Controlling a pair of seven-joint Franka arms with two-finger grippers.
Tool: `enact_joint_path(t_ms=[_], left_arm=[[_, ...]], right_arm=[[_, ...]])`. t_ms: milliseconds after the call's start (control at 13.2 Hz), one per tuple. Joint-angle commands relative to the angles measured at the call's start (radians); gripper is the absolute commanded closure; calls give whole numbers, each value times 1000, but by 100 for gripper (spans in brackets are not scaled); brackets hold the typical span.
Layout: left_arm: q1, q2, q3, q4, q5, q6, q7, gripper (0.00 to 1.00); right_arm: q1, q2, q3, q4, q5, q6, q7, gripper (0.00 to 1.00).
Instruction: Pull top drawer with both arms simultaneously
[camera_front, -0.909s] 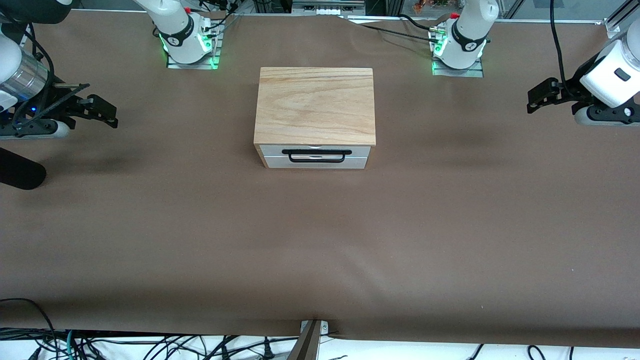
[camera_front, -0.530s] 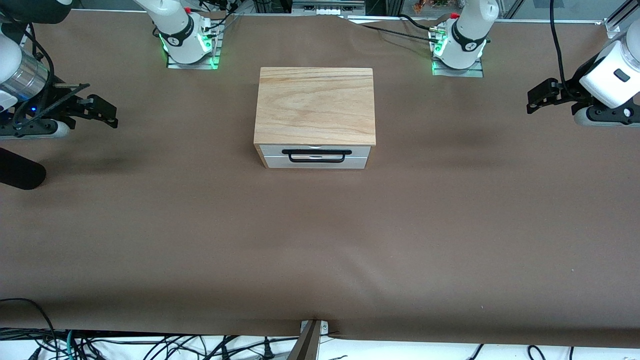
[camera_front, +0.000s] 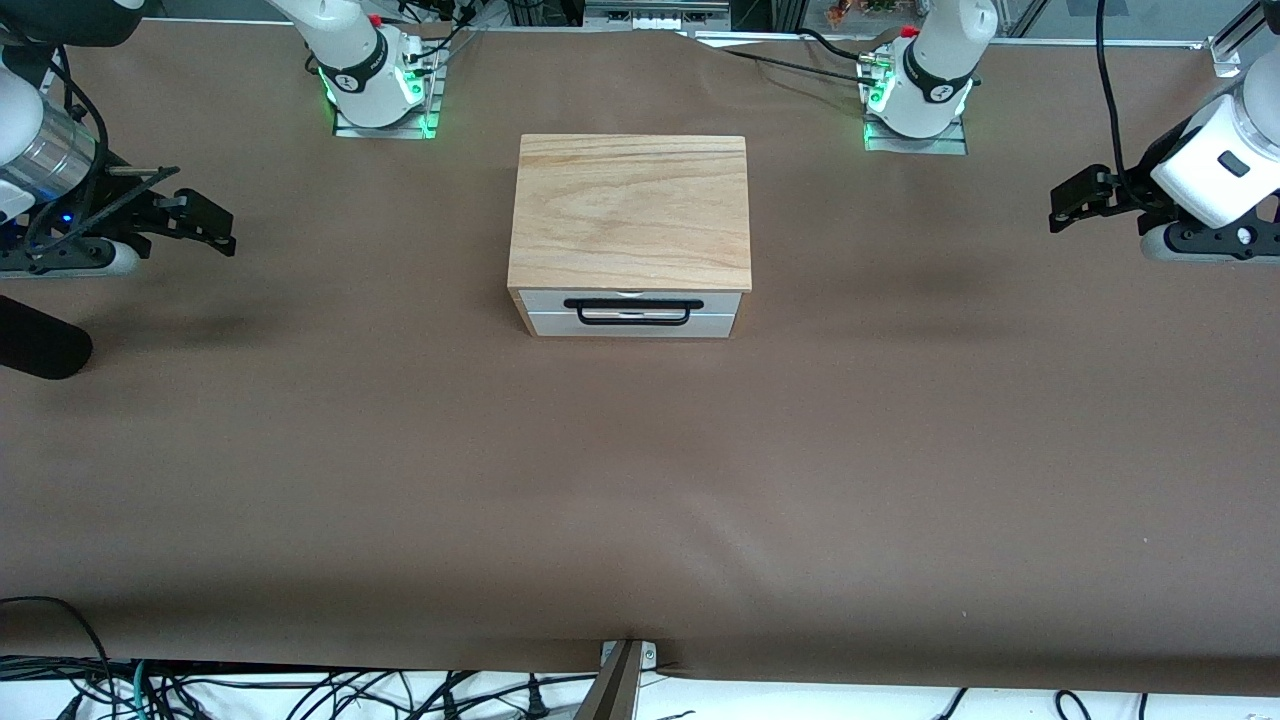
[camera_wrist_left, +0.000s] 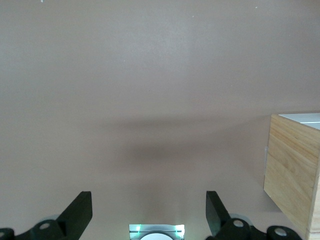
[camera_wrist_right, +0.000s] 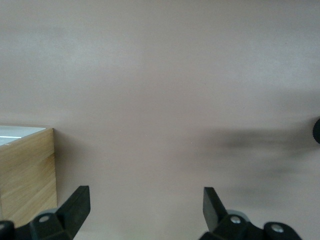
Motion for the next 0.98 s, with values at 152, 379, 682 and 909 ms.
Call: enact_joint_path(t_ms=[152, 379, 682, 909], left_arm=[[-3, 22, 4, -26, -21, 6, 10, 0], [-3, 22, 4, -25, -23, 14, 12, 0], [-1, 15, 4, -24, -41, 14, 12, 0], [2, 15, 9, -22, -41, 14, 26, 0]], right_arm=[[-15, -12, 15, 4, -11, -12, -11, 0], [-15, -12, 13, 4, -9, -12, -11, 0], [-15, -12, 15, 4, -11, -12, -11, 0], [-15, -12, 13, 4, -11, -12, -11, 0]])
